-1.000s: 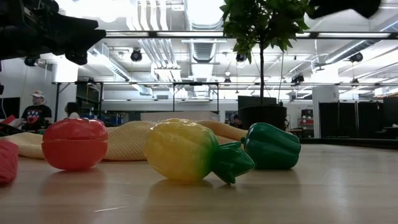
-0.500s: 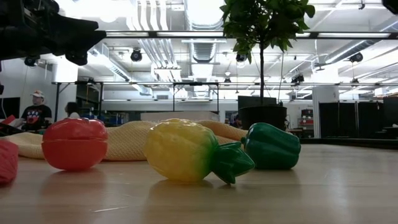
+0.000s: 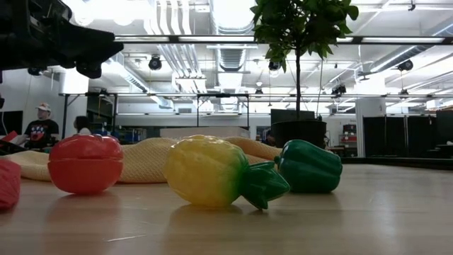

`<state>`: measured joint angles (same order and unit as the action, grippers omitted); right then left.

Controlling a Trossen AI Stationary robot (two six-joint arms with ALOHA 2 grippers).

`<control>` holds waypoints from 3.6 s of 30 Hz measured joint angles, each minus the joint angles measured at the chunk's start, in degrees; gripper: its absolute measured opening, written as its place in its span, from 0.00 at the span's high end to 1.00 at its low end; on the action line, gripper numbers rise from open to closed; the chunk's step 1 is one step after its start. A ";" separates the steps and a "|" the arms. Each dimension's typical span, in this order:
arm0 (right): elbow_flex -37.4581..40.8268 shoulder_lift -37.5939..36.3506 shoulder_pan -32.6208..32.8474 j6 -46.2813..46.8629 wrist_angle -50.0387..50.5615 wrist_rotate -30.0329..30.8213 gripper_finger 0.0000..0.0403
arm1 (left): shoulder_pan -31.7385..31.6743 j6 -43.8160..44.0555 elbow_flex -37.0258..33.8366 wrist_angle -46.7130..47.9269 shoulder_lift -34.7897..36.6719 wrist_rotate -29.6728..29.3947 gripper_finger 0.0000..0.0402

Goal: Pick and placing Produce into tupperware
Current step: Put the yellow corn into the white bin

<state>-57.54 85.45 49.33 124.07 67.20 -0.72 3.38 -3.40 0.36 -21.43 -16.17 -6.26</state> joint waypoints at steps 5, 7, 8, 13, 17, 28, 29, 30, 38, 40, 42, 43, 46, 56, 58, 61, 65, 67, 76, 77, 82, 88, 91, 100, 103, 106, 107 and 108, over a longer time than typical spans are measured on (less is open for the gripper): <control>0.29 1.91 0.05 0.42 0.04 0.16 0.66 | 0.01 -0.02 0.00 -0.05 -1.45 0.01 0.62; 0.94 2.50 0.05 1.59 0.17 0.27 0.62 | 0.02 -0.02 0.00 -0.09 -1.86 0.01 0.62; 1.46 2.78 0.05 2.10 0.02 0.26 0.60 | 0.00 -0.02 0.00 -0.11 -1.98 0.01 0.62; 4.37 3.93 0.05 3.51 -0.23 -1.04 0.54 | 0.00 -0.02 0.00 -0.32 -2.13 0.01 0.62; 5.78 4.27 0.05 4.73 -0.86 -1.15 0.53 | 0.02 -0.02 0.00 -0.55 -2.08 0.01 0.62; 13.02 4.27 0.05 4.92 -12.45 -0.74 0.57 | 0.02 -0.24 0.00 -0.53 -2.11 0.00 0.62; 13.22 4.27 0.05 4.92 -12.47 -0.73 0.57 | 0.00 -0.29 0.00 -0.57 -2.09 -0.01 0.62; 13.42 4.27 0.05 4.92 -12.53 -0.73 0.58 | 0.00 -0.31 0.00 -0.57 -2.13 0.01 0.62; 14.42 4.02 0.42 4.75 -13.87 -0.61 0.62 | 0.00 -0.33 0.00 -0.59 -2.07 0.00 0.62; 14.53 4.00 0.55 4.57 -14.34 -0.62 0.64 | 0.02 -0.33 0.00 -0.55 -2.13 0.01 0.62; 14.56 4.03 0.66 4.50 -14.56 -0.51 0.67 | 0.00 -0.34 0.00 -0.58 -2.07 0.01 0.62; 14.56 4.03 0.79 4.48 -14.64 -0.49 0.68 | 0.01 -0.34 0.00 -0.60 -2.10 0.00 0.62; 14.60 4.09 0.97 4.46 -14.84 -0.30 0.73 | 0.02 -0.33 0.00 -0.57 -2.13 -0.01 0.62; 14.62 4.13 0.97 3.85 -15.21 -0.52 0.91 | 0.02 -0.33 0.00 -0.57 -2.15 -0.01 0.62; 14.64 4.15 0.97 3.63 -15.10 -0.78 0.93 | 0.02 -0.33 0.00 -0.59 -2.11 -0.01 0.62; 14.64 4.16 0.97 3.31 -14.92 -1.15 0.94 | 0.02 -0.33 0.00 -0.59 -2.07 -0.01 0.62; 14.64 4.16 0.93 2.75 -14.73 -0.77 0.95 | 0.01 -0.33 0.00 -0.57 -2.11 -0.01 0.62; 14.66 4.12 0.96 2.67 -14.71 0.60 0.95 | 0.02 -0.33 0.00 -0.59 -2.11 -0.01 0.62; 14.93 3.25 0.27 1.66 -13.38 10.26 0.96 | 0.00 -0.33 0.00 -0.63 -2.09 -0.01 0.62; 14.93 2.80 0.27 1.65 -13.39 11.88 0.96 | 0.02 -0.33 0.00 -0.65 -2.07 -0.01 0.62; 14.75 0.93 0.01 1.10 -13.26 22.79 0.96 | 0.00 -0.33 0.00 -0.92 -2.02 -0.03 0.62; 13.97 -1.34 0.02 -2.70 -13.31 35.40 0.96 | 0.02 -0.32 0.00 -0.98 -2.02 -0.03 0.62; 13.49 -2.55 -0.01 -6.31 -14.26 40.88 0.96 | 0.01 -0.31 0.00 -1.41 -2.02 -0.03 0.62; 11.62 -5.02 -1.43 -28.82 -24.93 51.10 0.96 | 0.00 -0.33 0.00 -2.59 -2.11 -0.03 0.62; 11.50 -5.04 -2.54 -41.38 -31.94 51.33 0.96 | 0.01 -0.37 0.00 -3.18 -2.15 -0.03 0.62; 11.47 -4.83 -4.18 -51.56 -37.87 50.46 0.96 | 0.01 -0.39 0.00 -3.69 -2.12 -0.03 0.62; 11.47 -4.83 -4.90 -53.44 -38.76 49.45 0.96 | 0.00 -0.42 0.00 -3.69 -2.11 -0.03 0.62; 11.47 -4.83 -5.78 -54.83 -39.37 48.04 0.96 | 0.00 -0.42 0.00 -3.63 -2.11 -0.03 0.62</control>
<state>-46.06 80.62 43.55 69.24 27.83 47.32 3.38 -3.81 0.36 -25.06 -18.28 -6.28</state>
